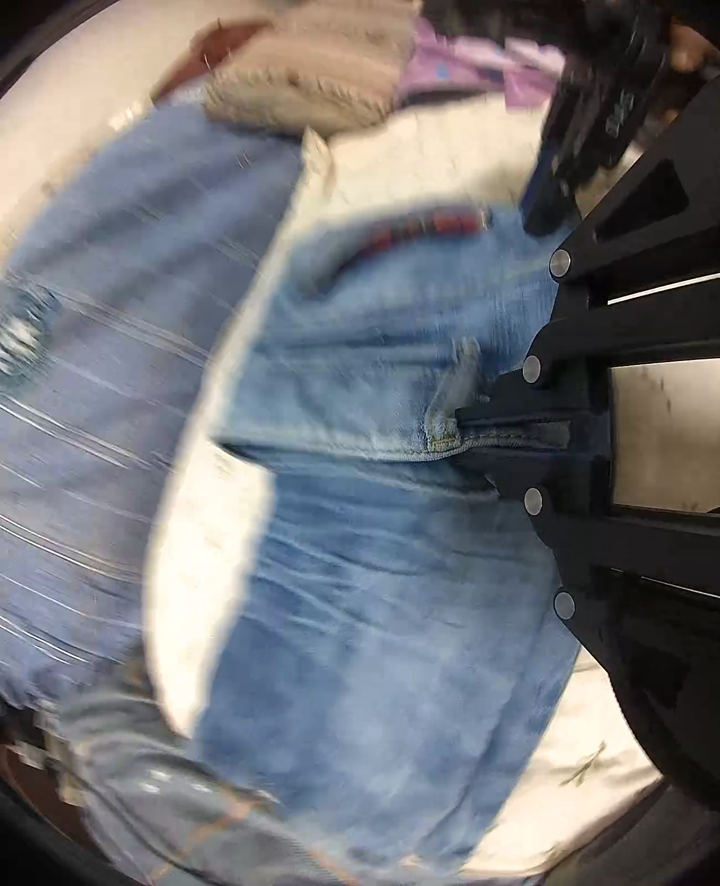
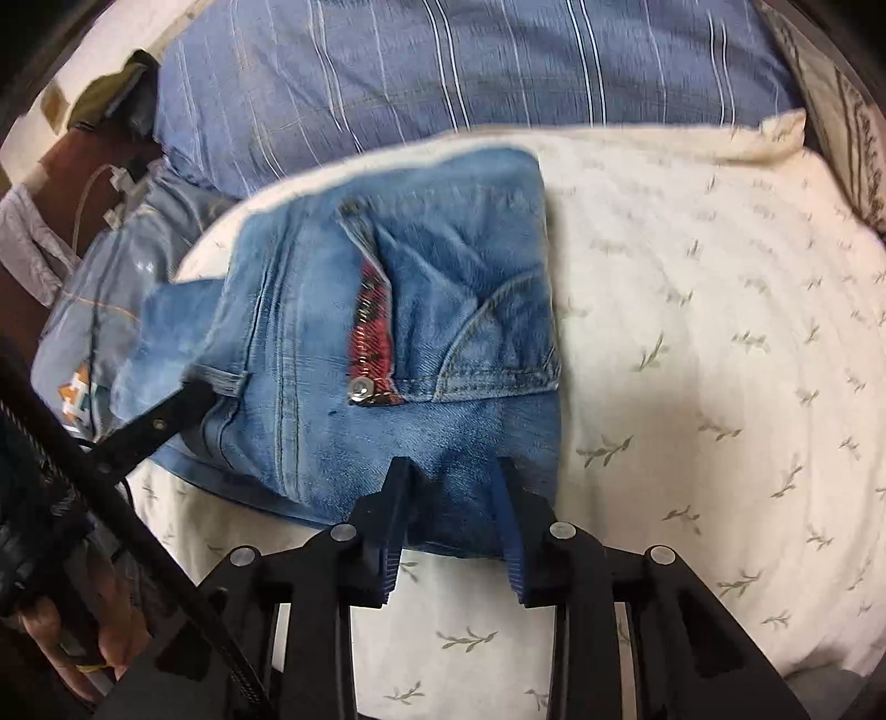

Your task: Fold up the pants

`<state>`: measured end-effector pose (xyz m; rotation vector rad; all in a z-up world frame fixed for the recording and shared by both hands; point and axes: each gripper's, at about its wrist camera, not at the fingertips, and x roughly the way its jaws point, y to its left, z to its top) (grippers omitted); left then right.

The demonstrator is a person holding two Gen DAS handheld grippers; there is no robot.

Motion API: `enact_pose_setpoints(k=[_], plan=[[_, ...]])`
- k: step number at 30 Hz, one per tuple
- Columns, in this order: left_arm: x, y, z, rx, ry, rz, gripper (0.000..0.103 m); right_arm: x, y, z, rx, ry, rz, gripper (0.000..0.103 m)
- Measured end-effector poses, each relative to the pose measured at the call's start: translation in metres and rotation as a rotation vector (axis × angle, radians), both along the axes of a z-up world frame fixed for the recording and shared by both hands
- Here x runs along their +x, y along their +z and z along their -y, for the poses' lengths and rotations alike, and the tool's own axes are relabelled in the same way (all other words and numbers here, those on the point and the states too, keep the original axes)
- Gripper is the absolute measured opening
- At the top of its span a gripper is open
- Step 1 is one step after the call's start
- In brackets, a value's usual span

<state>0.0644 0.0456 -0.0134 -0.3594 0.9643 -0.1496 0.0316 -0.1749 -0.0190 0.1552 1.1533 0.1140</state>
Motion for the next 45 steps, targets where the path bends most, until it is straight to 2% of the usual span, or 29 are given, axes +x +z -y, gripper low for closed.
enact_pose_setpoints(k=[3,4,6,8,9,10,12,14,20,24,28,30,35,36,37,38,42,45], plan=[[-0.005,0.005,-0.002,-0.040,0.008,0.026,0.007,0.002,0.002,-0.002,-0.014,0.012,0.005,0.030],[-0.008,0.008,-0.004,-0.045,0.010,0.033,0.010,0.000,0.003,-0.002,-0.004,0.009,0.020,0.034],[-0.015,0.012,-0.007,-0.048,0.025,0.034,0.014,-0.004,0.010,0.001,0.021,0.001,0.064,0.034],[-0.022,0.018,-0.015,-0.064,0.058,0.035,0.033,-0.011,0.021,0.001,0.058,-0.003,0.128,0.037],[-0.026,0.023,-0.021,-0.079,0.083,0.049,0.037,-0.015,0.027,0.001,0.078,-0.002,0.161,0.043],[-0.028,0.028,-0.028,-0.085,0.109,0.065,0.041,-0.021,0.034,0.000,0.106,0.000,0.203,0.054],[-0.038,0.034,-0.039,-0.087,0.151,0.084,0.045,-0.030,0.043,-0.004,0.141,0.006,0.269,0.070],[-0.046,0.035,-0.055,-0.094,0.189,0.075,0.047,-0.035,0.047,-0.010,0.157,0.029,0.293,0.071],[-0.064,0.027,-0.094,-0.131,0.323,-0.006,0.047,-0.030,0.040,-0.040,0.190,0.101,0.259,0.071],[-0.072,0.022,-0.120,-0.147,0.428,-0.052,0.051,-0.031,0.034,-0.056,0.188,0.112,0.252,0.073],[-0.073,0.007,-0.141,-0.212,0.495,-0.129,0.051,-0.030,0.027,-0.070,0.188,0.146,0.231,0.076],[-0.069,0.001,-0.146,-0.236,0.515,-0.140,0.050,-0.031,0.027,-0.076,0.188,0.161,0.232,0.076],[-0.043,0.002,-0.141,-0.201,0.550,-0.131,0.049,-0.037,0.027,-0.083,0.197,0.195,0.229,0.076],[-0.040,0.002,-0.141,-0.199,0.561,-0.133,0.047,-0.038,0.027,-0.083,0.193,0.195,0.231,0.076],[-0.038,0.003,-0.141,-0.195,0.583,-0.125,0.034,-0.038,0.027,-0.083,0.195,0.195,0.231,0.076],[-0.040,0.003,-0.141,-0.190,0.593,-0.118,0.016,-0.038,0.027,-0.082,0.197,0.194,0.231,0.076],[-0.041,0.006,-0.133,-0.152,0.566,-0.082,0.014,-0.037,0.027,-0.080,0.203,0.188,0.229,0.076],[-0.032,-0.003,-0.135,-0.153,0.579,-0.119,0.019,-0.037,0.030,-0.082,0.189,0.196,0.240,0.076]])
